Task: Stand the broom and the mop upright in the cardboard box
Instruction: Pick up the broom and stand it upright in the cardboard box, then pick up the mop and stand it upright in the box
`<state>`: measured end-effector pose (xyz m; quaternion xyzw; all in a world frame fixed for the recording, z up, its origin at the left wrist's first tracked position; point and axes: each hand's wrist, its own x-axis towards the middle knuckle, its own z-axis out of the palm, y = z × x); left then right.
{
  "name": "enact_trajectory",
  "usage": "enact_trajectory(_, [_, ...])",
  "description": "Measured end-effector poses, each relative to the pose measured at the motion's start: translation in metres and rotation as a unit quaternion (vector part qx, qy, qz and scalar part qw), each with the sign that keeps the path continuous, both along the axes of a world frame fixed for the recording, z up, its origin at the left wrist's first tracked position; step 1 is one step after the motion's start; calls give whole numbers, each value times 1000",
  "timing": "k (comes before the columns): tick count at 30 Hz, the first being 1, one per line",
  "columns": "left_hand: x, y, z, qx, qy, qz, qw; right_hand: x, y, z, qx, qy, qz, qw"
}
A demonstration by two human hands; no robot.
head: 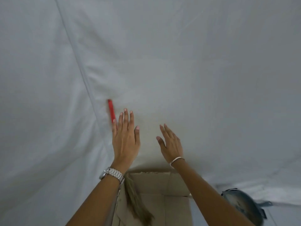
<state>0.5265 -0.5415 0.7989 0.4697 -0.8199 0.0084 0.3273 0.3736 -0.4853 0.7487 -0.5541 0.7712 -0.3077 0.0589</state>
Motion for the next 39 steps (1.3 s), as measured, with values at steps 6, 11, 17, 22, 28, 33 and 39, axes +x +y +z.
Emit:
enact_trajectory(6, [-53,57,66,-22,15,-17,999,-45,69,101,-50,200,-27,978])
enact_trajectory(11, [-111,130,103,-36,29,-86,995,-90,162,149,-55,280,-82,955])
enact_trajectory(17, [-186,262,96,-21,38,-159,986,-134,306,139,-18,297,-168,940])
enact_trajectory(22, [-229,371,79,-13,21,-199,980,-162,432,129,22,290,-182,939])
enact_trajectory(28, [-267,471,57,18,9,-209,978,-205,540,127,52,291,-194,936])
enact_trajectory(33, [-310,504,19,35,-34,-223,974,-267,584,100,60,244,-252,935])
enact_trajectory(39, [-389,506,-57,84,-84,-227,967,-352,599,25,103,195,-278,935])
